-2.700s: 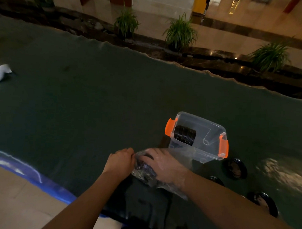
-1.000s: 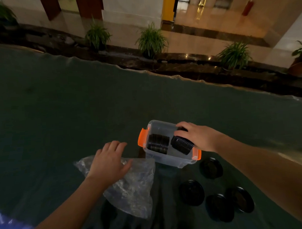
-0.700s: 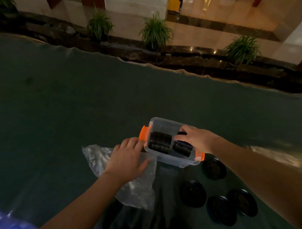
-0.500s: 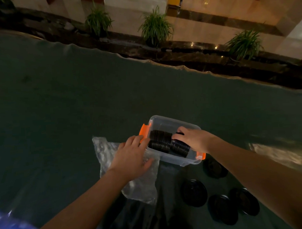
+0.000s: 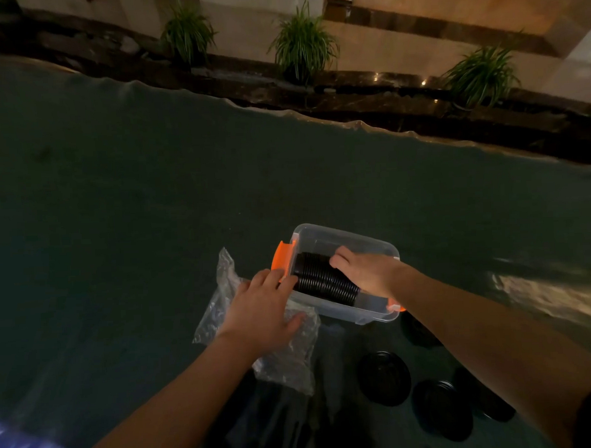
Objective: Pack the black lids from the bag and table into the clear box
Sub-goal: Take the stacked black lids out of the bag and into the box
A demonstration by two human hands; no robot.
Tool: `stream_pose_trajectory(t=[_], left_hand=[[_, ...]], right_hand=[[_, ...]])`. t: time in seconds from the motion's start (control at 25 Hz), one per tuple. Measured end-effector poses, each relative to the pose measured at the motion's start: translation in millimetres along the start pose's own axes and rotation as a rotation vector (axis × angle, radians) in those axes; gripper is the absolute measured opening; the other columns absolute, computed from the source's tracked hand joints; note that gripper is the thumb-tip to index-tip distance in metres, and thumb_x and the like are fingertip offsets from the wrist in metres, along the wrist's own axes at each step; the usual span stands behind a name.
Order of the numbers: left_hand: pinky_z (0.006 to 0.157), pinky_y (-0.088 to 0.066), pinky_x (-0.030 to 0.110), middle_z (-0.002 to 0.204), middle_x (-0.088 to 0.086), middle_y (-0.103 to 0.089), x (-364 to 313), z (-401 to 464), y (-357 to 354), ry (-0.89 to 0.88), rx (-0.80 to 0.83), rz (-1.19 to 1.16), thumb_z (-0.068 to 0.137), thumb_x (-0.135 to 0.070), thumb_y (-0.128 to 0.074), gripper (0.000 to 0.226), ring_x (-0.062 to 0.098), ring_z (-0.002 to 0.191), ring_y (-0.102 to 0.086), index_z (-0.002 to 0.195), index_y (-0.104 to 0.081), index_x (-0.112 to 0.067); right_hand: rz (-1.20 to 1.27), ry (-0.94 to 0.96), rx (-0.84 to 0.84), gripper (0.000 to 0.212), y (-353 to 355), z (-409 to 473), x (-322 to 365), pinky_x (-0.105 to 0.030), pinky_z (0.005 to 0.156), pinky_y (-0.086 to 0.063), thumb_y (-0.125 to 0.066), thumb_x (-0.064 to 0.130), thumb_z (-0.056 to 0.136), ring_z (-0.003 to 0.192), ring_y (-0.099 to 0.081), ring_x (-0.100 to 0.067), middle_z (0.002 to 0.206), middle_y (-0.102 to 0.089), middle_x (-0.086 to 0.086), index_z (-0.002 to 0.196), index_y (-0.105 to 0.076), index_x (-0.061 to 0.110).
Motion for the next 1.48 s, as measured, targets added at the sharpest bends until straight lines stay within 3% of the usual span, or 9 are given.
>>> stream_pose_trajectory(t=[0.08, 0.28, 0.48, 0.64, 0.76, 0.88, 1.04, 1.2, 1.48], left_hand=[[0.110, -0.039, 0.051, 0.149, 0.002, -0.043, -2.4, 0.1, -0.2, 0.003, -0.001, -0.021, 0.088, -0.062, -0.046, 0.067, 0.025, 0.137, -0.039, 0.144, -0.032, -0.029], [0.110, -0.039, 0.052, 0.152, 0.004, -0.040, -3.2, -0.8, -2.5, -0.005, 0.006, -0.034, 0.087, -0.063, -0.049, 0.067, 0.026, 0.138, -0.039, 0.143, -0.032, -0.030], [0.110, -0.038, 0.053, 0.154, 0.003, -0.037, -1.4, -0.5, -2.7, -0.021, 0.022, -0.024, 0.087, -0.064, -0.052, 0.069, 0.026, 0.140, -0.037, 0.145, -0.028, -0.032], [0.108, -0.039, 0.053, 0.155, 0.003, -0.036, -0.6, -0.4, -1.2, -0.037, 0.017, -0.007, 0.087, -0.063, -0.053, 0.072, 0.026, 0.139, -0.037, 0.146, -0.028, -0.031], [0.109, -0.038, 0.052, 0.157, 0.003, -0.033, -0.1, -1.2, 0.3, -0.042, 0.017, -0.003, 0.087, -0.064, -0.052, 0.075, 0.025, 0.140, -0.036, 0.148, -0.025, -0.030], [0.110, -0.037, 0.052, 0.158, 0.003, -0.031, 0.3, -1.2, 3.3, -0.051, 0.023, -0.012, 0.087, -0.065, -0.052, 0.077, 0.025, 0.142, -0.034, 0.149, -0.023, -0.030], [0.110, -0.037, 0.051, 0.157, 0.001, -0.032, -0.8, 0.0, 9.7, -0.086, 0.013, -0.022, 0.086, -0.065, -0.051, 0.078, 0.023, 0.142, -0.033, 0.149, -0.023, -0.030], [0.110, -0.037, 0.049, 0.155, 0.000, -0.035, -9.5, 3.2, 17.1, -0.153, -0.033, -0.047, 0.085, -0.067, -0.049, 0.077, 0.022, 0.141, -0.034, 0.148, -0.025, -0.030], [0.109, -0.041, 0.048, 0.144, 0.002, -0.048, -58.4, 7.0, 22.3, -0.375, -0.070, -0.092, 0.083, -0.063, -0.055, 0.073, 0.023, 0.134, -0.042, 0.143, -0.039, -0.025]], right_hand=[[-0.042, -0.008, -0.010, 0.058, -0.5, 1.5, -0.9, -0.034, 0.064, -0.058, -0.068, 0.012, 0.088, 0.083, -0.059, -0.017, 0.123, -0.049, -0.005, 0.135, -0.036, 0.018], [-0.023, -0.118, 0.006, 0.068, -5.6, -2.3, -15.0, -0.034, 0.051, -0.054, -0.066, 0.013, 0.087, 0.062, -0.055, -0.015, 0.114, -0.051, -0.007, 0.140, -0.024, 0.023], [0.127, -0.180, 0.011, 0.076, -6.3, -7.3, -14.3, -0.038, 0.071, -0.056, -0.064, 0.009, 0.087, 0.084, -0.060, -0.019, 0.128, -0.048, -0.005, 0.147, -0.019, 0.025], [0.170, -0.210, 0.031, 0.100, -2.9, -17.4, -13.5, -0.032, 0.066, -0.049, -0.073, -0.004, 0.072, 0.090, -0.061, -0.022, 0.135, -0.042, -0.005, 0.150, -0.018, 0.026], [0.153, -0.268, 0.069, 0.117, -5.0, -24.8, -16.8, -0.036, 0.070, -0.057, -0.079, -0.011, 0.063, 0.095, -0.062, -0.024, 0.140, -0.038, -0.005, 0.151, -0.014, 0.028], [0.185, -0.323, 0.073, 0.114, -4.6, -30.1, -19.3, -0.034, 0.068, -0.056, -0.077, -0.013, 0.067, 0.094, -0.062, -0.023, 0.139, -0.040, -0.005, 0.152, -0.014, 0.029], [0.224, -0.371, 0.050, 0.110, 7.0, -45.9, -21.3, -0.038, 0.080, -0.057, -0.080, -0.005, 0.071, 0.106, -0.061, -0.023, 0.141, -0.044, -0.003, 0.153, -0.016, 0.030], [0.265, -0.409, -0.131, 0.084, 40.1, -73.6, -18.0, -0.031, 0.081, -0.052, -0.074, 0.017, 0.086, 0.108, -0.059, -0.020, 0.141, -0.048, -0.001, 0.150, -0.023, 0.030], [0.345, -0.662, -0.369, 0.071, 48.4, -176.6, -13.5, -0.041, 0.095, -0.051, -0.065, 0.046, 0.090, 0.125, -0.050, -0.026, 0.143, -0.045, -0.003, 0.149, -0.030, 0.027]])
Point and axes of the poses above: each hand's wrist, its own z-axis towards the middle knuckle, its own y-axis out of the back of the hand, x = y × z, the point moved 9 cm from there along z, towards the middle knuckle
